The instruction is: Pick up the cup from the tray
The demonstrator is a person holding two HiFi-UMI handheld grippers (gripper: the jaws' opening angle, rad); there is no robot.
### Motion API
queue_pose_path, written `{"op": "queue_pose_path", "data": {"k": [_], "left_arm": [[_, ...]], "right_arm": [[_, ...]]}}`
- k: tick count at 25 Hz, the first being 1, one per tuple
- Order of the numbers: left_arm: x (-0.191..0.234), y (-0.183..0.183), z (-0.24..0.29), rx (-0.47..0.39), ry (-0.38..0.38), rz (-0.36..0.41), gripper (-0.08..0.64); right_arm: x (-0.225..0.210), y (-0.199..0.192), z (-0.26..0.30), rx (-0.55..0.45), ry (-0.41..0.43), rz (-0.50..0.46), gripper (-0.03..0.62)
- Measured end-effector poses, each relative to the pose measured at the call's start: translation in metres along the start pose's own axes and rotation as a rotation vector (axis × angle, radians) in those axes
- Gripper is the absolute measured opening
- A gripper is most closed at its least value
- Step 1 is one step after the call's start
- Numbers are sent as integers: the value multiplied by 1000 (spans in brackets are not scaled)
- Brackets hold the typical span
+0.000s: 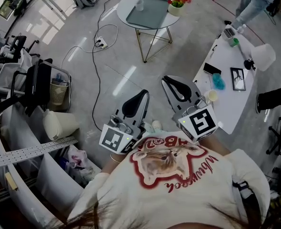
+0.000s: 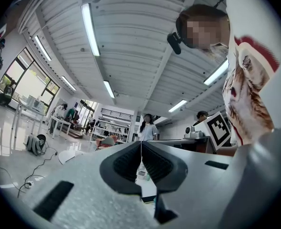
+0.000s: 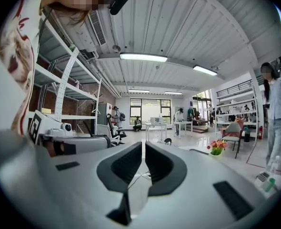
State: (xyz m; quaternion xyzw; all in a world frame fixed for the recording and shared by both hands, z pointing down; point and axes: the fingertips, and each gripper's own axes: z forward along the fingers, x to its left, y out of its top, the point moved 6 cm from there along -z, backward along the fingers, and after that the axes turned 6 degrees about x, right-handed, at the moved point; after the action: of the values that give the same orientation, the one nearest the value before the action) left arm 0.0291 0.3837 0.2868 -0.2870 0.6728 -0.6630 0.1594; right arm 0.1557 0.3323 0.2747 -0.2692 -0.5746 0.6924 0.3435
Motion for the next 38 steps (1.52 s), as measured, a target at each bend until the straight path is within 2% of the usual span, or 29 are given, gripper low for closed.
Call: {"op": "queue_pose_path", "data": {"k": [7, 17, 24, 33, 38], "left_arm": [[11, 2, 3, 3, 26, 21, 15], [56, 2, 31, -2, 12, 4, 15], [121, 10, 60, -11, 0, -5, 15], [210, 36, 110, -11, -59, 4, 15], [256, 39, 128, 4, -81, 1, 15]], "right_arm": [[-1, 0, 15, 2, 27, -2, 40], [-29, 9, 53, -11, -6, 6, 40], [-54, 18, 109, -5, -25, -2, 40], [-97, 51, 191, -23, -89, 1, 40], [-111, 55, 233, -23, -117, 13, 40]]}}
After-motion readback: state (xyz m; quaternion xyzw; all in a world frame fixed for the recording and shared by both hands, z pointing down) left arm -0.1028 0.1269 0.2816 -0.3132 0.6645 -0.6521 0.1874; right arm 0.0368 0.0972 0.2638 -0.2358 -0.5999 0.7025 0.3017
